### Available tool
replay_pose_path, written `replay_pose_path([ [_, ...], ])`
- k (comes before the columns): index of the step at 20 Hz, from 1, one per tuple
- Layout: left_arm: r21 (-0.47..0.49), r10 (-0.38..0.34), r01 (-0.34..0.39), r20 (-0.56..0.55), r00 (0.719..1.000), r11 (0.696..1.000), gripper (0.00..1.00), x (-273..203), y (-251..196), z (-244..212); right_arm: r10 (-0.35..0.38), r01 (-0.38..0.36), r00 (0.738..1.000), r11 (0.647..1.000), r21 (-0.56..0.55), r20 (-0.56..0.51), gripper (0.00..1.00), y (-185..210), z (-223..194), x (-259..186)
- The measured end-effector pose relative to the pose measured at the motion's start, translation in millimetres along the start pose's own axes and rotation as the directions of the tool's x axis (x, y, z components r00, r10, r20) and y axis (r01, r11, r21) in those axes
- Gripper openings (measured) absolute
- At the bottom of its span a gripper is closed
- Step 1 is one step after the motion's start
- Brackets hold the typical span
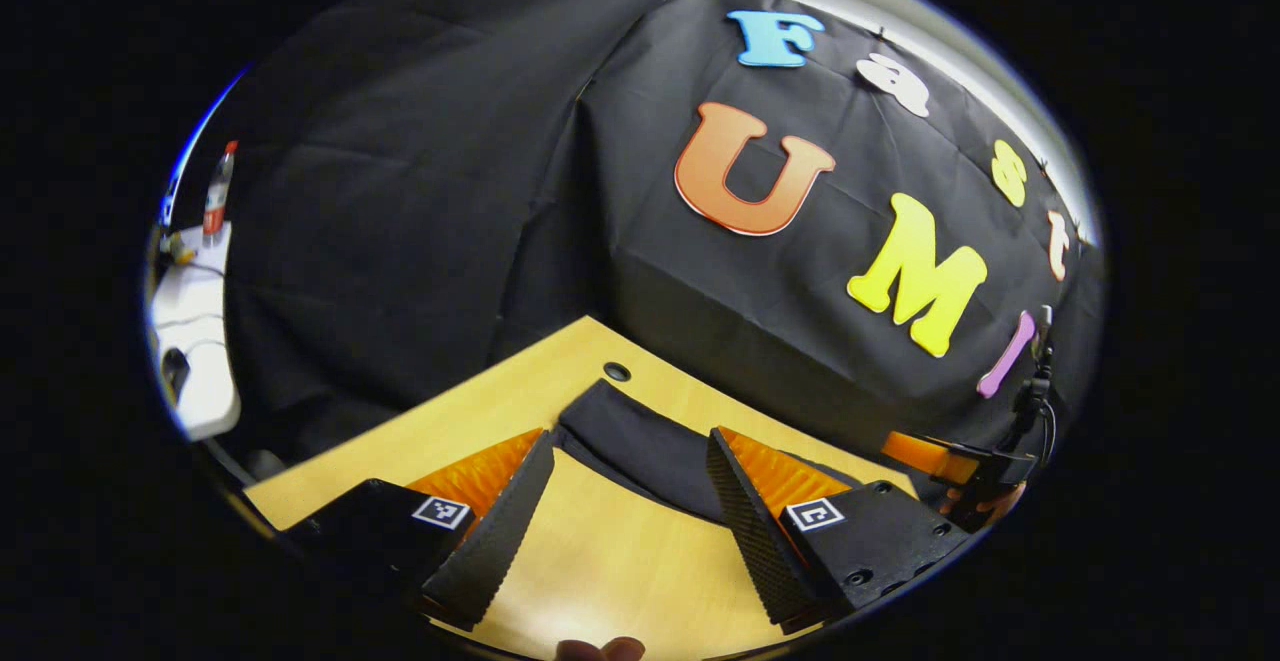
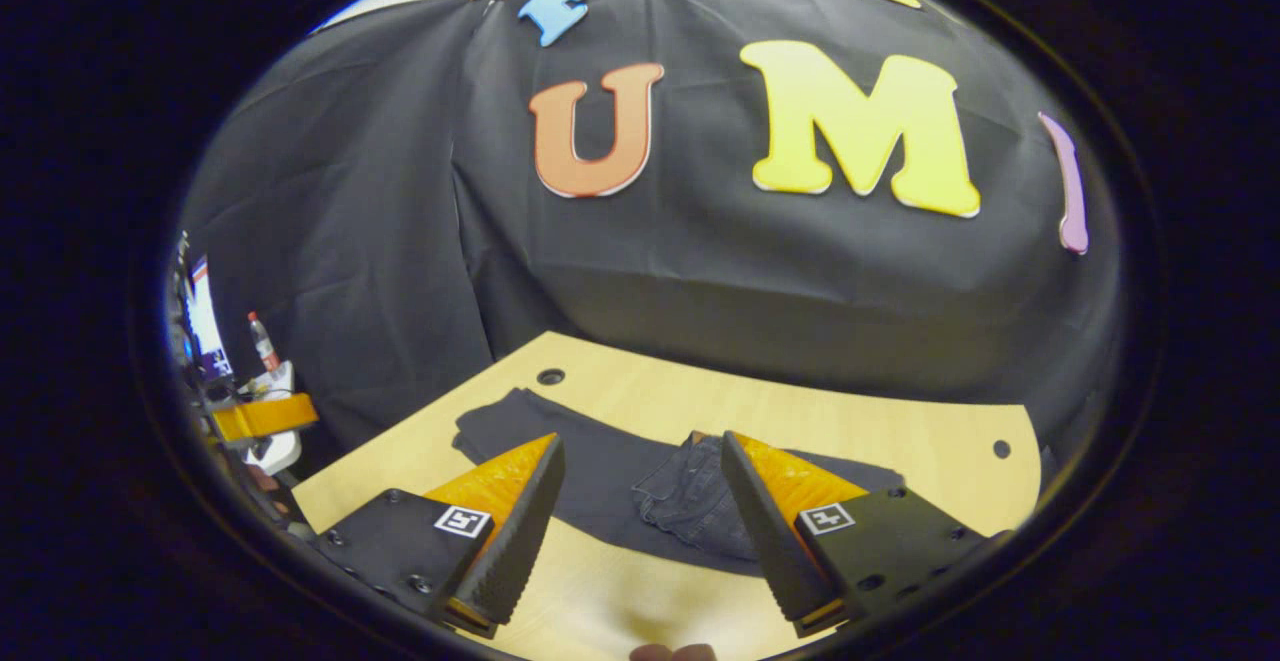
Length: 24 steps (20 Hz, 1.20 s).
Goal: Grasp the waist and the cuffs of the jeans and fold them to make the two legs overlap; first hold the waist and fold one-third of the jeans toward the cuffs, then hold the cuffs and fold the remaining one-third in the same direction to finish folding.
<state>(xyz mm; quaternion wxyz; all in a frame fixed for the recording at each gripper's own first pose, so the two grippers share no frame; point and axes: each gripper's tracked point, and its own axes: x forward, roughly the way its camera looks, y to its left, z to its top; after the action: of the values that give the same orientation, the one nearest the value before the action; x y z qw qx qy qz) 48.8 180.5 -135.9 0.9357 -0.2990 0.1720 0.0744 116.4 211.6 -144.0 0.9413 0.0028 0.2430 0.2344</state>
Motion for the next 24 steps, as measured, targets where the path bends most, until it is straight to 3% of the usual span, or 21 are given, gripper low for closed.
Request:
replay_pose_path([
  [3, -0.164, -0.009, -0.003, -0.075, 0.997, 0.986, 0.99, 21, 4, -27, -0.022, 0.023, 1.000, 1.000, -0.012, 0.015, 0.93, -19, 14, -42],
  [5, -0.265, -0.015, -0.016, -0.114, 0.993, 0.964, 0.99, 47, 12, -42, -0.044, 0.044, 0.999, 0.999, -0.005, 0.013, 0.96, -32, 17, -65],
  [10, -0.485, -0.037, -0.067, -0.202, 0.979, 0.872, 0.98, 100, 33, -74, -0.127, 0.127, 0.992, 0.992, -0.021, 0.004, 0.96, -68, 15, -107],
  [13, -0.597, -0.073, -0.091, -0.246, 0.966, 0.797, 0.99, 127, 38, -90, -0.173, 0.173, 0.985, 0.985, 0.002, -0.013, 0.93, -90, 12, -123],
  [16, -0.660, -0.075, -0.111, -0.247, 0.966, 0.743, 1.00, 147, 46, -91, -0.219, 0.220, 0.975, 0.976, 0.011, -0.019, 0.99, -108, 7, -136],
  [17, -0.673, -0.071, -0.119, -0.248, 0.966, 0.730, 0.98, 153, 48, -92, -0.229, 0.230, 0.973, 0.973, 0.013, -0.024, 0.99, -112, 5, -140],
  [18, -0.684, -0.065, -0.130, -0.252, 0.966, 0.718, 0.98, 159, 51, -93, -0.239, 0.239, 0.971, 0.971, 0.015, -0.029, 0.93, -115, 2, -142],
  [19, -0.701, -0.069, -0.126, -0.243, 0.968, 0.702, 0.98, 164, 51, -88, -0.246, 0.246, 0.969, 0.969, 0.022, -0.035, 0.96, -119, 0, -144],
  [24, -0.708, -0.040, -0.152, -0.246, 0.968, 0.690, 0.98, 190, 50, -83, -0.277, 0.279, 0.960, 0.959, 0.057, -0.040, 0.93, -129, -1, -148],
])
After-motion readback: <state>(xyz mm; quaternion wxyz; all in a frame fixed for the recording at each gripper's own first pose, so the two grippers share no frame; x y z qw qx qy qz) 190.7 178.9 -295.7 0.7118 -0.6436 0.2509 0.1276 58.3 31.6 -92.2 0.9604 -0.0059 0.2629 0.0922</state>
